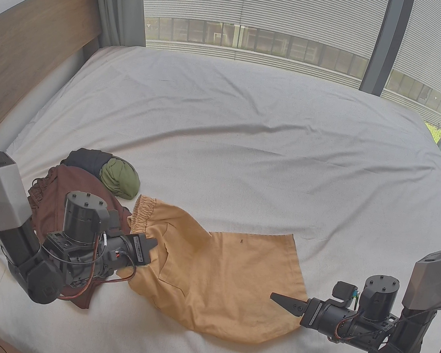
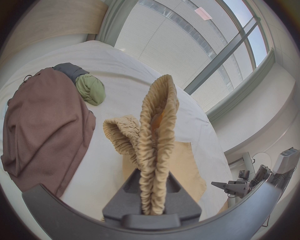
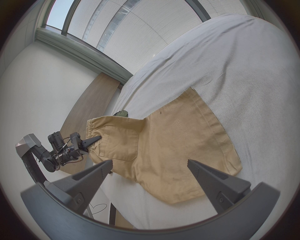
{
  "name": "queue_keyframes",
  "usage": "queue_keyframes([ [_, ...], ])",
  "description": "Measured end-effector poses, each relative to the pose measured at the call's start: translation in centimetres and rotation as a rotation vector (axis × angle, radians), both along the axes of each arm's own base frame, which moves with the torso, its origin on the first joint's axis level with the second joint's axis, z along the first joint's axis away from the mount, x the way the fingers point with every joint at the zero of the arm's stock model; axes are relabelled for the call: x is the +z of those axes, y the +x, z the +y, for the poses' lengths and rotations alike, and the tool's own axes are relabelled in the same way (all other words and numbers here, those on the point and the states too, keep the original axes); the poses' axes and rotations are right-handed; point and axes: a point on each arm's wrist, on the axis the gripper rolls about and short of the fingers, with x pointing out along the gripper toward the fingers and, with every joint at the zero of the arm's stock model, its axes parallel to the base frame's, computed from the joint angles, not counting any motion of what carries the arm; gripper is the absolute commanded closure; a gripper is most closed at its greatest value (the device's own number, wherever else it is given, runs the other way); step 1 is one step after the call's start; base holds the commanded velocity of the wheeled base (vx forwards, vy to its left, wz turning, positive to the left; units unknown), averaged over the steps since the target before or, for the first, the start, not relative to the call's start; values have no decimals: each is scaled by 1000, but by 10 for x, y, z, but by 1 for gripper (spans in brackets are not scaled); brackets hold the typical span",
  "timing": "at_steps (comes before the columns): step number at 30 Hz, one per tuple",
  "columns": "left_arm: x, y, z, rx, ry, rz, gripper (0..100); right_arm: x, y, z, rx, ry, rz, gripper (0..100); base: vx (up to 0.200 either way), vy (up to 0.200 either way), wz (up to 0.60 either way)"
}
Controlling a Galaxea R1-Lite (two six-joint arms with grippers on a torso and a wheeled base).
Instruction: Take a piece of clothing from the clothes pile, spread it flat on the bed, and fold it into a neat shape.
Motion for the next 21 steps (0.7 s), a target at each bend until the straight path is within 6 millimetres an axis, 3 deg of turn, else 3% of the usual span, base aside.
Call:
queue_keyframes([
  [21, 20, 8, -61, -98, -67, 32, 100, 3, 2, -3, -13, 7, -11, 0, 0, 0, 0],
])
